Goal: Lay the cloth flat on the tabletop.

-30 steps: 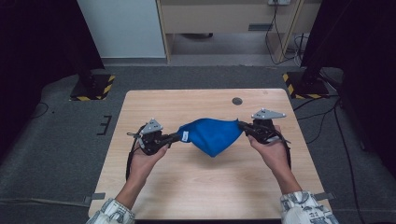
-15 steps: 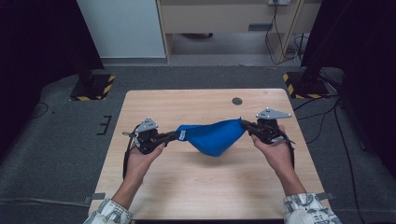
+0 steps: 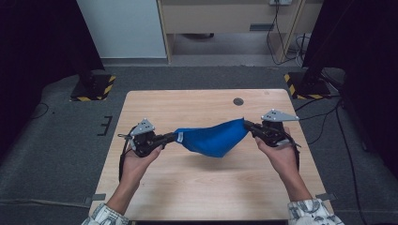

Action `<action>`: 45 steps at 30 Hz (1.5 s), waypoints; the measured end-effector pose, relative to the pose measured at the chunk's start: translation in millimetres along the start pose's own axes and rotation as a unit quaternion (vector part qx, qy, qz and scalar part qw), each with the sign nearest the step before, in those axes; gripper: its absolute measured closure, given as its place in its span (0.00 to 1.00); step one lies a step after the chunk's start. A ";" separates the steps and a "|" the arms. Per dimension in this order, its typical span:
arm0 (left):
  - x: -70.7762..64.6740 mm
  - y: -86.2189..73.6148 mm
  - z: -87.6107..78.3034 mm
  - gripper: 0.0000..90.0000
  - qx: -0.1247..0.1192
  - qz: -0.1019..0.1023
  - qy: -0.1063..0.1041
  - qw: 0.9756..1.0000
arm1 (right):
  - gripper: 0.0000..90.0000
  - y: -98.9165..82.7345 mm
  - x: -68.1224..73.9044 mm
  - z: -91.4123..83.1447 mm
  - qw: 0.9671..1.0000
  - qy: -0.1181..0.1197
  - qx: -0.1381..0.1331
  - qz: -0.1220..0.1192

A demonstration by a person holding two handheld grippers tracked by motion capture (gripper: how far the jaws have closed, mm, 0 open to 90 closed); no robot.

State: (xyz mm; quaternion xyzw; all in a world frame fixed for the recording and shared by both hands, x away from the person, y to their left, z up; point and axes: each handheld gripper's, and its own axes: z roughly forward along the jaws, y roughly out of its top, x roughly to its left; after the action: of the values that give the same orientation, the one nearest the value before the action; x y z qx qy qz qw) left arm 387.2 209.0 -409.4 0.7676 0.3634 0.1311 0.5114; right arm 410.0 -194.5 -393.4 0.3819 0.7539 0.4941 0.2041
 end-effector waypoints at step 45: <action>15.4 65.1 -13.8 0.94 0.044 0.017 0.036 0.998 | 0.98 44.2 10.1 -15.9 1.000 -0.013 -0.012 -0.021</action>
State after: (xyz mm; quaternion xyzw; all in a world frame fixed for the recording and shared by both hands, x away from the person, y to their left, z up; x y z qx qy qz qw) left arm 417.6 215.3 -348.6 0.7903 0.3733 0.1513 0.4618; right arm 409.3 -186.3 -346.0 0.3696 0.7531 0.4939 0.2287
